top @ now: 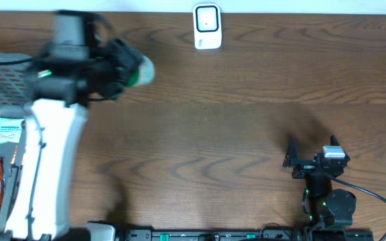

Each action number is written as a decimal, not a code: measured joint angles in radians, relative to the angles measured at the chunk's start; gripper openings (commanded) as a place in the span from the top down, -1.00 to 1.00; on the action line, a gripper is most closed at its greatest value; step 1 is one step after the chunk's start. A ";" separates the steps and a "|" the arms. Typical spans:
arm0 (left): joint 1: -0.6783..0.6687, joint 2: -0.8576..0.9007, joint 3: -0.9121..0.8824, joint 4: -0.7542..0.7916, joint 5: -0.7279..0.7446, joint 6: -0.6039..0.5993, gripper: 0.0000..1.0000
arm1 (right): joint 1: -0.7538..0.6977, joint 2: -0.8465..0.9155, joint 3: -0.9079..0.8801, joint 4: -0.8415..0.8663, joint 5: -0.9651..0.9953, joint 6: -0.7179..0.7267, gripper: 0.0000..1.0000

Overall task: Scan the item barcode
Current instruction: 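Carry the jar forward and set it upright on the table, then open the left gripper and withdraw it back toward the basket, then reach the left gripper into the basket over the orange tissue pack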

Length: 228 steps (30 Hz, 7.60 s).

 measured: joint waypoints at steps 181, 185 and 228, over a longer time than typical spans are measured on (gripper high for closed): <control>0.734 -0.254 -0.153 -0.120 -0.546 0.428 -0.96 | 0.000 0.000 0.000 0.000 0.000 0.000 -0.98; 0.734 -0.216 -0.153 -0.127 -0.546 0.410 -0.96 | 0.000 0.000 0.000 0.000 0.000 0.000 -0.99; 0.896 0.245 -0.153 -0.118 -0.445 0.381 -0.96 | 0.000 0.000 0.000 0.000 0.000 0.000 -0.98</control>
